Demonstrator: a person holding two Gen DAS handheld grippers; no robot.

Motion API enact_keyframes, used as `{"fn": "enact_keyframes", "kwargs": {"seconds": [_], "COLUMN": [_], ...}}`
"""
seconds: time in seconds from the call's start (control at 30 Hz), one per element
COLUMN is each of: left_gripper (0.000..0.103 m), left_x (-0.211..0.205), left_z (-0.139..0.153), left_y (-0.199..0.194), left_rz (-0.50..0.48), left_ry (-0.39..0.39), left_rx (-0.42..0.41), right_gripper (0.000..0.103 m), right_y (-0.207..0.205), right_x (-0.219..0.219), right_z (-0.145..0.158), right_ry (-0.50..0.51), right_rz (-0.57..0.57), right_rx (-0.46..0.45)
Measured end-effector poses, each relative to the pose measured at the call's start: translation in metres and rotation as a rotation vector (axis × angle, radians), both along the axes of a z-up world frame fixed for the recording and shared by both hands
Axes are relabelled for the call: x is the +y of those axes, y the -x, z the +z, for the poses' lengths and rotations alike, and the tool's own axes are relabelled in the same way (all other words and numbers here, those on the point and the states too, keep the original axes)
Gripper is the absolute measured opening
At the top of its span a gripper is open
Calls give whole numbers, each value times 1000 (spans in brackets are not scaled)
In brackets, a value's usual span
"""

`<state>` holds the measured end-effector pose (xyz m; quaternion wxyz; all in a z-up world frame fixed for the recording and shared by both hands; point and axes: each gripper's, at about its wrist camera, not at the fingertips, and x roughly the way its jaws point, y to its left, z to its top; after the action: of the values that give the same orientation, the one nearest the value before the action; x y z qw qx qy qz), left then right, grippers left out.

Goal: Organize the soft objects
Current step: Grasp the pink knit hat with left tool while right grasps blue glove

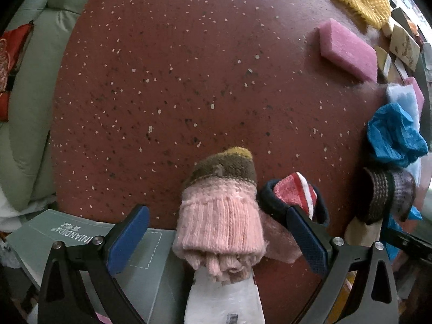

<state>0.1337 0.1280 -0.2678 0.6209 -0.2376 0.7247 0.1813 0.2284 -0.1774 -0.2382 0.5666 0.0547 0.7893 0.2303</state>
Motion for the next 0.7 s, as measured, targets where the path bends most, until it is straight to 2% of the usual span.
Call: {"fn": "enact_keyframes", "kwargs": {"seconds": [0.03, 0.17, 0.2, 0.27, 0.4, 0.6, 0.7], "left_gripper": [93, 59, 52, 46, 44, 44, 44], "left_x": [6, 5, 5, 4, 3, 6, 5], "left_z": [-2, -2, -1, 3, 10, 40, 53], "left_y": [1, 5, 5, 3, 6, 20, 24], "left_rz": [-5, 5, 7, -17, -28, -13, -14], "left_ry": [10, 59, 61, 38, 23, -5, -3], "left_rx": [-5, -32, -36, -41, -69, -155, -186], "right_gripper": [80, 30, 24, 17, 15, 15, 15], "right_y": [-1, 3, 4, 6, 7, 12, 16], "right_x": [0, 1, 0, -4, -7, -6, -1], "right_z": [-2, -12, -12, -6, 18, 63, 80], "right_ry": [3, 9, 10, 1, -32, -111, -169], "right_rz": [-1, 7, 3, -6, -8, -5, -2], "right_rx": [0, 26, 22, -8, -82, -177, -187]}}
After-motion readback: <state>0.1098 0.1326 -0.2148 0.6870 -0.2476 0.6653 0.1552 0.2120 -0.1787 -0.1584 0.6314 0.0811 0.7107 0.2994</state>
